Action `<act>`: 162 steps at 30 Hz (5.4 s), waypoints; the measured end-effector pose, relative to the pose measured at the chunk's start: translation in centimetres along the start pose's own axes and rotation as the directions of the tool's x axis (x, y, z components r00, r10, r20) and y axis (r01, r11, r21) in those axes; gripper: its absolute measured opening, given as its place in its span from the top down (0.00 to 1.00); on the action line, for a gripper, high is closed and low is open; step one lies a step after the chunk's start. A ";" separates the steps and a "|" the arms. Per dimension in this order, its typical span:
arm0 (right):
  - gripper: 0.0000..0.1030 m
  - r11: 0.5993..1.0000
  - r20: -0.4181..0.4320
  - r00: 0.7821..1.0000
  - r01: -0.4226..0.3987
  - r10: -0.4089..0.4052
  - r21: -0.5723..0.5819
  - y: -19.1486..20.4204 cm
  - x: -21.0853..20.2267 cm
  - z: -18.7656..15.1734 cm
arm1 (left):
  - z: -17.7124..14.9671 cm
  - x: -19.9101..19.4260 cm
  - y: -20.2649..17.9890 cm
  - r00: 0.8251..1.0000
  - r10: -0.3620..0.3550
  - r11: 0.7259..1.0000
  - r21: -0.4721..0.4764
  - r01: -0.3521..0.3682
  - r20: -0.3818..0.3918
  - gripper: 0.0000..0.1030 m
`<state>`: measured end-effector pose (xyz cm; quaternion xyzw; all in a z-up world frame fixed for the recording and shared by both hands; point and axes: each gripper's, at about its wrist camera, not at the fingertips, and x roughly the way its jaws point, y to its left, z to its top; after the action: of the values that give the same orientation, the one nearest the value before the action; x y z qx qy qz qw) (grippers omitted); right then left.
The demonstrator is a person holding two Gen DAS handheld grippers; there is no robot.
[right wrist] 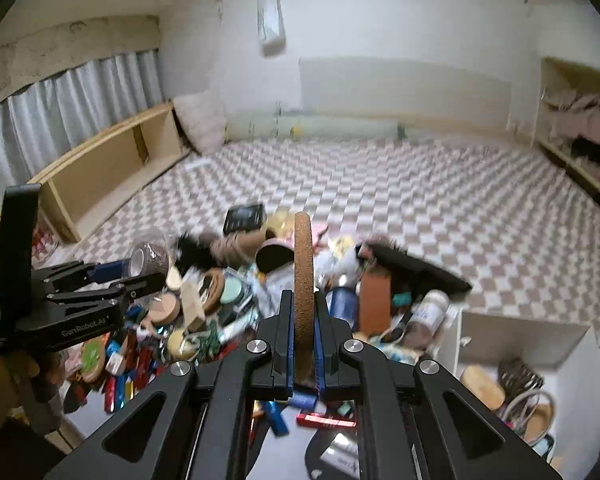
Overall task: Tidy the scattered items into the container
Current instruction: 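Lift the tape roll and coaster and carry both over the white box, then open both tools to drop the tape roll and coaster into the box, then withdraw both tools from the box back over the pile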
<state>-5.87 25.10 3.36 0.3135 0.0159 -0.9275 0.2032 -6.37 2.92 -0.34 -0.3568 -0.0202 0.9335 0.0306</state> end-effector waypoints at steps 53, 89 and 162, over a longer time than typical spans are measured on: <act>0.91 0.835 -0.016 0.860 0.499 -0.510 0.232 -18.9 -7.5 -4.9 | 2.4 3.4 -21.7 0.942 -0.327 0.930 0.199 0.309 0.068 0.53; 0.91 0.774 -0.340 0.758 0.622 -0.556 0.121 -25.2 -0.2 -9.5 | -0.3 10.7 -30.1 0.915 -0.384 0.861 0.309 0.404 -0.126 0.53; 0.00 0.758 -0.174 0.817 0.576 -0.550 0.307 -21.0 -4.3 -7.2 | 0.3 6.2 -24.8 0.952 -0.304 0.907 0.292 0.304 -0.047 0.00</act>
<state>-6.71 47.04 -1.97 0.3585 -0.0465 -0.9212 -0.1440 -10.12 28.11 -2.83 -0.3408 0.0645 0.9097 0.2285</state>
